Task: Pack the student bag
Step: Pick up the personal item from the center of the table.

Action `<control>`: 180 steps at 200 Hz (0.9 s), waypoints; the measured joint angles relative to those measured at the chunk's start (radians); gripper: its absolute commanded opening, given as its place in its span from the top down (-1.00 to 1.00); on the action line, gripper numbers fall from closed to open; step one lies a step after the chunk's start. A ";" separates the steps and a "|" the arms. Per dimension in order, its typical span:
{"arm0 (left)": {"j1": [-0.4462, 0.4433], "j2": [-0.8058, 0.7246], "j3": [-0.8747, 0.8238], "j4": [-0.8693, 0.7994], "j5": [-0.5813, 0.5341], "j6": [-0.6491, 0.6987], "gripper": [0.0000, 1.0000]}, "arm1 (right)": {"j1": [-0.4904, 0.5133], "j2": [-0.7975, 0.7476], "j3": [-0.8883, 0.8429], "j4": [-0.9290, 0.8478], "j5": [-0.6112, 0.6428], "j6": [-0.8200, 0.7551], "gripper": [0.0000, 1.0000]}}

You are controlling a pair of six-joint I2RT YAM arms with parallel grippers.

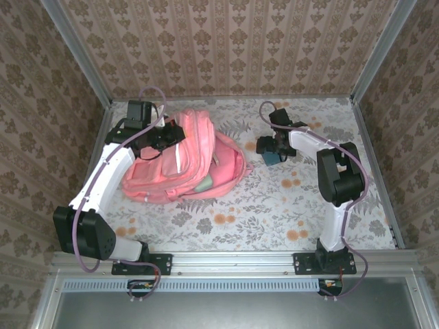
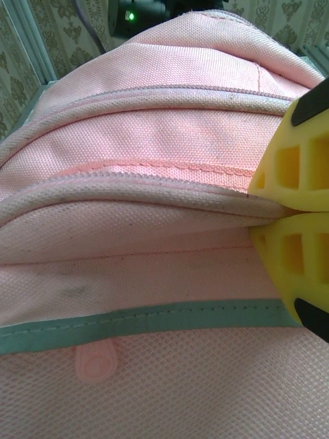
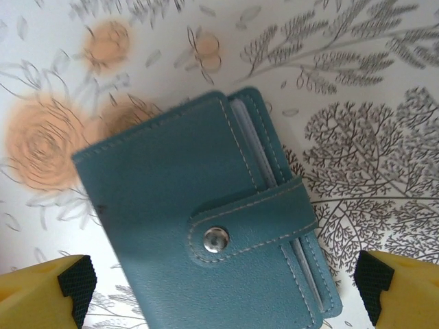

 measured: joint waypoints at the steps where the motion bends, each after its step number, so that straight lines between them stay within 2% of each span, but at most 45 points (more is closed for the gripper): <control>1: 0.000 0.000 0.000 0.000 0.000 0.000 1.00 | 0.000 0.002 0.001 -0.002 0.000 -0.001 -0.99; 55: 0.000 0.000 0.000 0.000 0.000 0.000 1.00 | 0.025 0.079 0.063 -0.079 0.029 -0.051 -0.99; 73: 0.000 0.000 0.000 0.000 0.000 0.002 1.00 | 0.034 0.094 0.070 -0.093 0.052 -0.063 -0.87; 96: 0.000 0.000 0.000 -0.001 0.000 0.007 1.00 | 0.041 0.095 0.073 -0.093 0.053 -0.073 -0.58; 119: 0.000 0.000 0.000 -0.002 0.000 0.008 1.00 | 0.041 0.081 0.066 -0.090 0.052 -0.068 -0.37; 139: 0.000 0.000 0.000 -0.002 0.000 0.008 1.00 | 0.041 0.039 0.043 -0.087 0.046 -0.064 -0.27; 180: 0.000 0.000 0.000 -0.002 0.000 0.008 1.00 | 0.064 -0.075 0.011 -0.103 0.018 -0.039 -0.25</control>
